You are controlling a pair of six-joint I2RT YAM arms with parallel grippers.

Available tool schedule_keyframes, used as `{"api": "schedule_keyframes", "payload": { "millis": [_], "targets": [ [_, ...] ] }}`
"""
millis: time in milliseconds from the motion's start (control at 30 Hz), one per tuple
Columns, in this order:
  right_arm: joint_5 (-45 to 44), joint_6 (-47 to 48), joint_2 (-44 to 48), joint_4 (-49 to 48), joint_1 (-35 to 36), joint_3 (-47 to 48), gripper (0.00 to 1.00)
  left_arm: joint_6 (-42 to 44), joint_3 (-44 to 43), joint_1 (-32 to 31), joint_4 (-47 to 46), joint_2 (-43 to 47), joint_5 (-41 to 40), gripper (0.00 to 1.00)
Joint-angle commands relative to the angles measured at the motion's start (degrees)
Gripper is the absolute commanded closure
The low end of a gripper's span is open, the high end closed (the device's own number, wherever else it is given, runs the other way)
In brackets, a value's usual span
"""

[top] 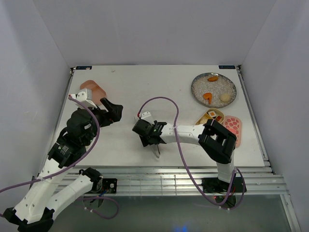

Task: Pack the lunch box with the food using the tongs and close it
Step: Place the clamp at the center of the board.

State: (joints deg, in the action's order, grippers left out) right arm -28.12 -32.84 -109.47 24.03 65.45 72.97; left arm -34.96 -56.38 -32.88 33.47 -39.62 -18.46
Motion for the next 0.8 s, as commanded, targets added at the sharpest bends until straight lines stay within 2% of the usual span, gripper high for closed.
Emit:
{"api": "schedule_keyframes", "payload": {
  "millis": [0, 133, 267, 567, 767],
  "targets": [
    [-0.71, -1.35, -0.13, -0.39, 1.08, 1.56, 0.32, 0.16, 0.13, -0.34, 0.72, 0.42, -0.53, 0.02],
    [-0.71, -0.74, 0.31, -0.30, 1.17, 1.91, 0.29, 0.33, -0.39, -0.34, 0.71, -0.29, -0.88, 0.02],
    [-0.88, -0.38, 1.28, -0.13, 1.26, 1.56, 0.18, 0.42, -1.01, -0.34, 0.63, -0.73, -0.70, 0.02],
    [-1.41, 3.73, 4.17, 2.24, 1.26, 3.67, 0.17, 0.86, -2.76, -0.34, 0.63, -2.39, 0.00, 0.02],
    [0.61, 9.02, 6.98, 8.92, 1.26, 12.37, 0.17, 2.61, -9.88, -0.34, -0.51, -8.19, 3.51, 0.02]
  ]
}}
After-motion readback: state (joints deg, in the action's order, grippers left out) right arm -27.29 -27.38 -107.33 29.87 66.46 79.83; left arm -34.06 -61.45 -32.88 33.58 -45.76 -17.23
